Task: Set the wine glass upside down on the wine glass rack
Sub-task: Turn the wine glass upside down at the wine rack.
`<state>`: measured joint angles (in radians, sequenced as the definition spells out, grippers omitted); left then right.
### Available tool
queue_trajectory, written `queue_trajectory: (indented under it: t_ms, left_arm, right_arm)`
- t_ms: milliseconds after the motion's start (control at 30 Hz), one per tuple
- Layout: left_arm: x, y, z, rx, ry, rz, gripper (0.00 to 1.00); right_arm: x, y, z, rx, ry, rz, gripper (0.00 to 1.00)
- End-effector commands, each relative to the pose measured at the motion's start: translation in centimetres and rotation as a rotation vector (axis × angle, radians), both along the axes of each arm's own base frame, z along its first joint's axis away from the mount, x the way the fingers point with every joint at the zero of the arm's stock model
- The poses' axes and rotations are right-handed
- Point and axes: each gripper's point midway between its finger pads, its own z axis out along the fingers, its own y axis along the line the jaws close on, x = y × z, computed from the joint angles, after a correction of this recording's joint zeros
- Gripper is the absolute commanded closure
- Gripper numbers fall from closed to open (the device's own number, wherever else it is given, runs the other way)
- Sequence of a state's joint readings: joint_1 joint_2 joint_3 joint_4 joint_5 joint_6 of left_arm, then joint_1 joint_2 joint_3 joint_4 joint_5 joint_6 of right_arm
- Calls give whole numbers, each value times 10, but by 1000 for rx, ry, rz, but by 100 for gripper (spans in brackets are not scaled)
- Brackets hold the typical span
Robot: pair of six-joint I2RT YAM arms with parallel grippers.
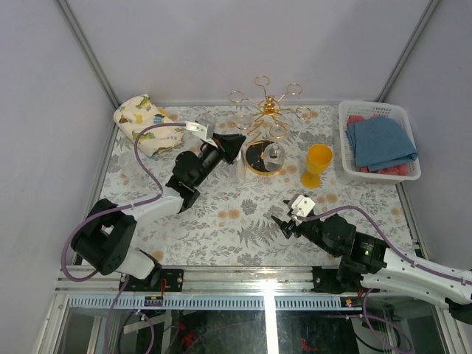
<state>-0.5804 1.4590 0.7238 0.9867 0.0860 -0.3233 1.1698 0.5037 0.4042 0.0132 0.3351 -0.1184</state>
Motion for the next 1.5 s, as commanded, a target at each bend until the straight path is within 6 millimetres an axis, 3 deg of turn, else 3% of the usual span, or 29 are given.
queue_trajectory:
  t_ms: [0, 200, 433, 667, 800, 933, 1100, 1233, 1467]
  left_arm:
    - [1, 8, 9, -35, -28, 30, 84]
    - [1, 14, 2, -19, -3, 59, 78]
    - [-6, 22, 4, -15, 10, 77, 64]
    - [-28, 30, 10, -35, 36, 45, 51]
    - [-43, 34, 12, -59, 73, 20, 45]
    - [-53, 44, 15, -39, 141, 37, 38]
    - [-66, 65, 24, 30, 222, 103, 26]
    - [-77, 81, 23, 120, 292, 147, 18]
    - [-104, 122, 15, 264, 341, 248, 10]
  right_arm:
    - [-1, 5, 16, 72, -9, 7, 36]
    - [3, 1, 16, 71, -9, -30, 36]
    - [10, -5, 18, 83, 16, -97, 33]
    - [13, -9, 21, 107, 45, -146, 29]
    - [19, -18, 31, 139, 83, -230, 19]
    - [21, -27, 50, 157, 148, -308, 11]
    - [29, -32, 88, 144, 163, -394, 10]
    - [45, -39, 127, 182, 145, -533, 10]
    - [77, -26, 193, 210, 105, -662, 5]
